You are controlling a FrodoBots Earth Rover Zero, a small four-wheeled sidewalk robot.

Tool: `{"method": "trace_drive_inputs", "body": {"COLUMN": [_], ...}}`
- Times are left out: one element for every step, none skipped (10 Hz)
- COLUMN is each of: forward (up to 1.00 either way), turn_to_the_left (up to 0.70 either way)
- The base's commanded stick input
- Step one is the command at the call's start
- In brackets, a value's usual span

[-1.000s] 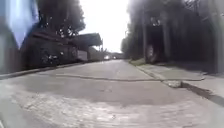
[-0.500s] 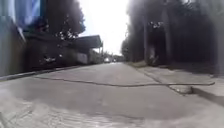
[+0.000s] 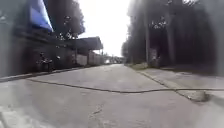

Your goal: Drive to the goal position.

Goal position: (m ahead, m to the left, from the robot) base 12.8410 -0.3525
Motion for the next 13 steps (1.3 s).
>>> {"method": "trace_drive_inputs", "body": {"forward": [0.7, 0.7, 0.7, 0.7, 0.7, 0.7, 0.7, 0.7, 0.7, 0.7, 0.7, 0.7, 0.7], "turn_to_the_left": [0.0, 0.0, 0.0, 0.0, 0.0, 0.0, 0.0, 0.0, 0.0, 0.0, 0.0, 0.0, 0.0]}}
